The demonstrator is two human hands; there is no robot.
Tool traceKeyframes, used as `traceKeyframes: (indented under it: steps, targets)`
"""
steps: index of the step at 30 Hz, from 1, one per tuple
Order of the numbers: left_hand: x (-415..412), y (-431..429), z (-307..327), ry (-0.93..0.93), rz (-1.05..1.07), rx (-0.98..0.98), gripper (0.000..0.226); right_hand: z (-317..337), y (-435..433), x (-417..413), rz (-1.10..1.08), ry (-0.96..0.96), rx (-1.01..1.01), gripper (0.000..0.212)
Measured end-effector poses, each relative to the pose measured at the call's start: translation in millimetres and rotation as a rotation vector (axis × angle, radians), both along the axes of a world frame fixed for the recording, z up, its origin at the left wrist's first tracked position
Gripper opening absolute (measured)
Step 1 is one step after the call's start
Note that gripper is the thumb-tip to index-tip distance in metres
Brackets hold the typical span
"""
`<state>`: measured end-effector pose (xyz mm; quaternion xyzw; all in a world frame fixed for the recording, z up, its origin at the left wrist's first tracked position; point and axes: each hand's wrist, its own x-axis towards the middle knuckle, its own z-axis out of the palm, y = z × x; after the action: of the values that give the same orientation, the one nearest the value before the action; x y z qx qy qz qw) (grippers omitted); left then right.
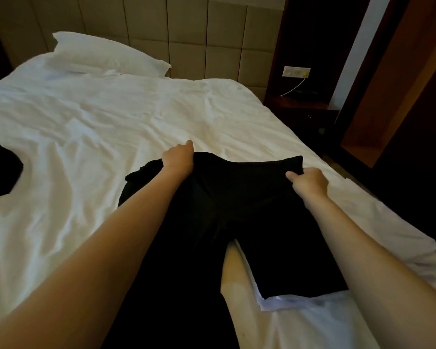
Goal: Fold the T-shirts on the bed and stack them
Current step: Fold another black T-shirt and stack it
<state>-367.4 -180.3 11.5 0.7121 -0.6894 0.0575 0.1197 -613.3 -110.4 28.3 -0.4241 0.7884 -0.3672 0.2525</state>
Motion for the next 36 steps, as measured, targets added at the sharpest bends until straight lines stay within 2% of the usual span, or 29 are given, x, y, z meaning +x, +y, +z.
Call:
traceKeyframes:
  steps: [5,8,13,15,17,19,20,23,27,30,33,36]
  targets:
    - [-26.3,-14.1,-30.2,0.147,-0.032,0.036,0.023,-19.1,-14.1,-25.4,-0.073,0.132,0.081,0.024]
    - [-31.0,-19.6,-55.1,0.184,-0.019,0.076,0.023,-36.1,-15.7,-28.2,-0.067,0.189,0.062,0.025]
    - [-16.9,-25.8,-79.9,0.224,-0.036,0.14,0.052,-42.4,-13.6,-24.9,-0.012,0.359,0.0,0.025]
    - [-6.3,-27.2,-81.5,0.223,-0.097,0.215,0.054,-37.4,-9.0,-18.2,0.011,0.519,0.074,0.035]
    - [5.0,-26.8,-80.7,0.193,-0.146,0.25,0.054,-29.1,-5.6,-8.7,0.048,0.788,0.141,0.053]
    - [15.2,-23.9,-78.2,0.173,-0.194,0.206,0.053,-22.0,-2.8,7.4,0.148,1.011,0.077,0.063]
    - [19.6,-22.1,-76.0,0.161,-0.214,0.157,0.054,-20.9,-1.3,19.0,0.242,1.057,0.013,0.062]
    - [34.8,-16.2,-64.0,0.128,-0.201,0.002,0.067,-24.3,4.9,63.9,0.613,1.0,-0.131,0.054]
    - [65.6,-10.1,-49.0,0.153,-0.042,-0.082,0.067,-38.1,-2.7,120.4,0.912,0.881,-0.092,0.049]
    - [99.1,-10.4,-48.7,0.147,-0.027,0.054,0.059,-52.7,-24.2,147.5,0.984,0.852,-0.01,0.052]
    - [121.2,-9.7,-52.1,0.416,-0.205,0.319,0.054,-71.1,-48.3,164.5,0.998,0.752,0.105,0.056]
    - [133.9,-9.9,-51.6,0.584,-0.306,0.4,0.06,-96.4,-61.8,169.3,0.974,0.697,0.237,0.063]
